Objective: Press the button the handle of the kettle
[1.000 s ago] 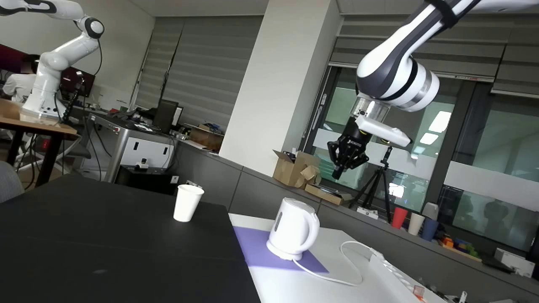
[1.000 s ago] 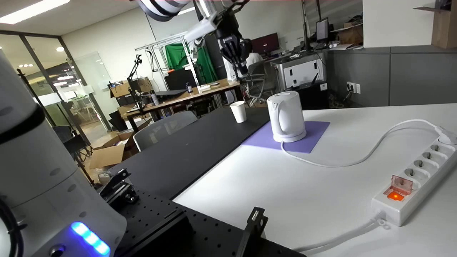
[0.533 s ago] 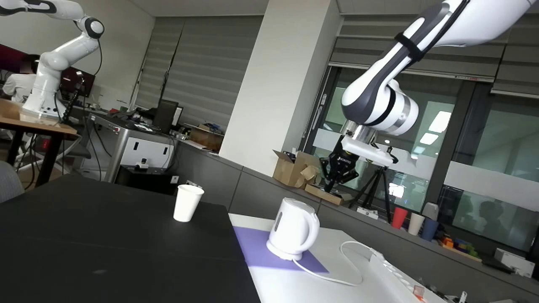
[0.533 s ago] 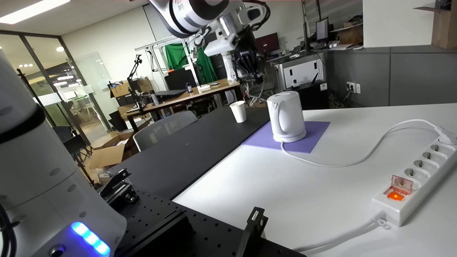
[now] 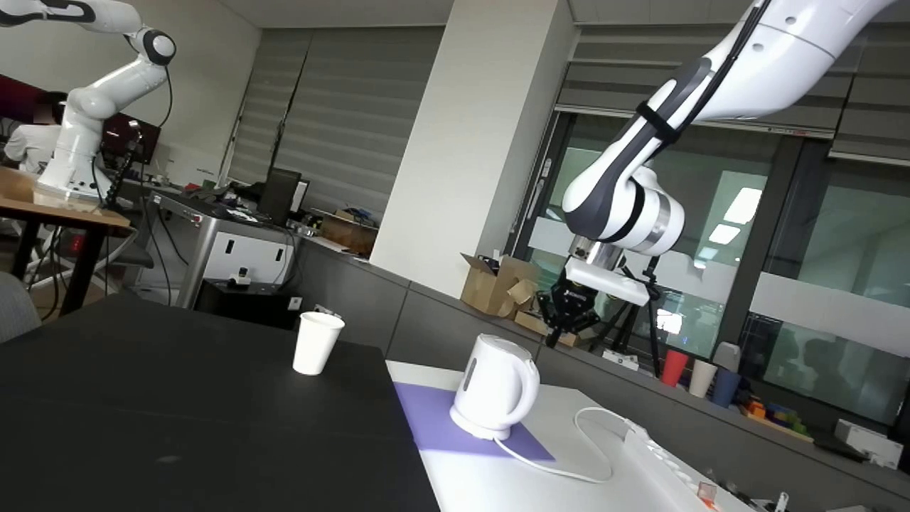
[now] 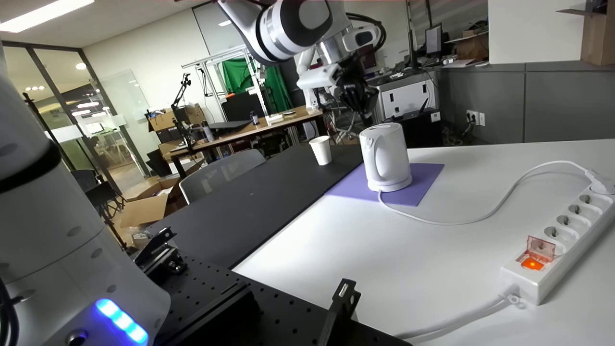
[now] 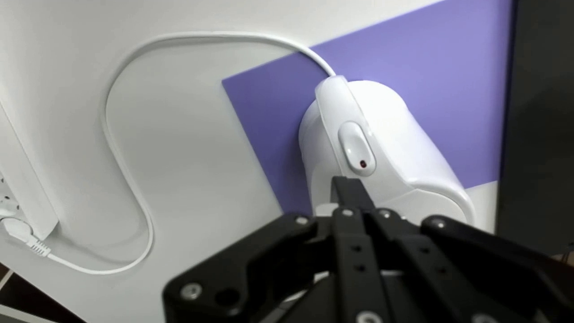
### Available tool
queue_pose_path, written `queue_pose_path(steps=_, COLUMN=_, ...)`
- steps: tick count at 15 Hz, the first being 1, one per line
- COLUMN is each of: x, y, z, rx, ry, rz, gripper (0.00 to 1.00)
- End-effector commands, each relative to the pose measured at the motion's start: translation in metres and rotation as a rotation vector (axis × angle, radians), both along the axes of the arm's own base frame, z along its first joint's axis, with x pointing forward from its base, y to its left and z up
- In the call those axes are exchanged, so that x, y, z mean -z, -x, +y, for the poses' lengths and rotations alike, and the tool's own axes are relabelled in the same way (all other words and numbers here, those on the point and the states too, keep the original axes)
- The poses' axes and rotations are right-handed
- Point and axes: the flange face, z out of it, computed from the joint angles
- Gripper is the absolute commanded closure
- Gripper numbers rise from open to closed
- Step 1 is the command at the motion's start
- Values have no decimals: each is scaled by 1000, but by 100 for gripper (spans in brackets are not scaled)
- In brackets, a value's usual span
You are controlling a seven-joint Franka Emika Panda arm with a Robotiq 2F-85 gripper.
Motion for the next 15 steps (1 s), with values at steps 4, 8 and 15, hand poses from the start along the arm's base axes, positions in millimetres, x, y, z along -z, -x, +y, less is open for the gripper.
queue_pose_path(steps=4, x=26, y=-20, z=-6, rx=55, ry=-22, rz=21, gripper=100)
queue_pose_path(steps=8, x=36, y=-25, z=-5, rx=61, ry=-26, rz=26, gripper=100)
queue_pose_path(steps=15, x=36, y=-31, z=3, rx=57, ry=-25, rz=14, gripper=100)
